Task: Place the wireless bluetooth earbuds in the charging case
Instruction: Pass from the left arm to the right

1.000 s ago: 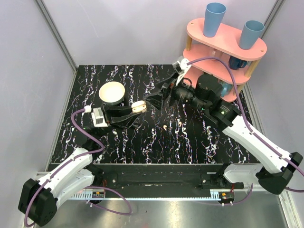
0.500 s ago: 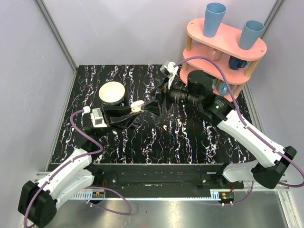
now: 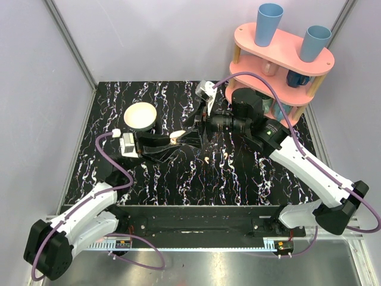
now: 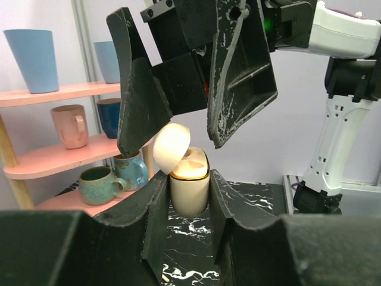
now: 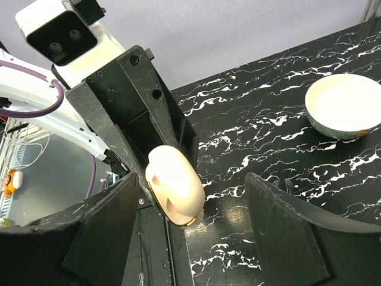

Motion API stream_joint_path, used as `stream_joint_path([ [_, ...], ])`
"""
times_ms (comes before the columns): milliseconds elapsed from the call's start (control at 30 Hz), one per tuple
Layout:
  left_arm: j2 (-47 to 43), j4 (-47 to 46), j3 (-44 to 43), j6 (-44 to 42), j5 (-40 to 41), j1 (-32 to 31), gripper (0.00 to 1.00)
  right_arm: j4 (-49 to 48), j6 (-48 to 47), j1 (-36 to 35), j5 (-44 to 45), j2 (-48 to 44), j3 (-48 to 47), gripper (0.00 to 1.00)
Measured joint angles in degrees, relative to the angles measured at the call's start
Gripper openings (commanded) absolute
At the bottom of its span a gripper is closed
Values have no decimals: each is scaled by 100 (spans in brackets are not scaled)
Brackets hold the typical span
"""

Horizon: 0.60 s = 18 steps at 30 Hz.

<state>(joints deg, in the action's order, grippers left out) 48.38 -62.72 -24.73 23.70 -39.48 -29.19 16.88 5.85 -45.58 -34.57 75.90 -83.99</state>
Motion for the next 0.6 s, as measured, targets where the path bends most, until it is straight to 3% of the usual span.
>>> stream_joint_path([
  [267,179,-254,-55,284,-304,0,0,-74,-33,0,-114,39,0,59],
  [600,282,-485,-107,616,-525,0,0,-114,-50,0,-262,39,0,55],
])
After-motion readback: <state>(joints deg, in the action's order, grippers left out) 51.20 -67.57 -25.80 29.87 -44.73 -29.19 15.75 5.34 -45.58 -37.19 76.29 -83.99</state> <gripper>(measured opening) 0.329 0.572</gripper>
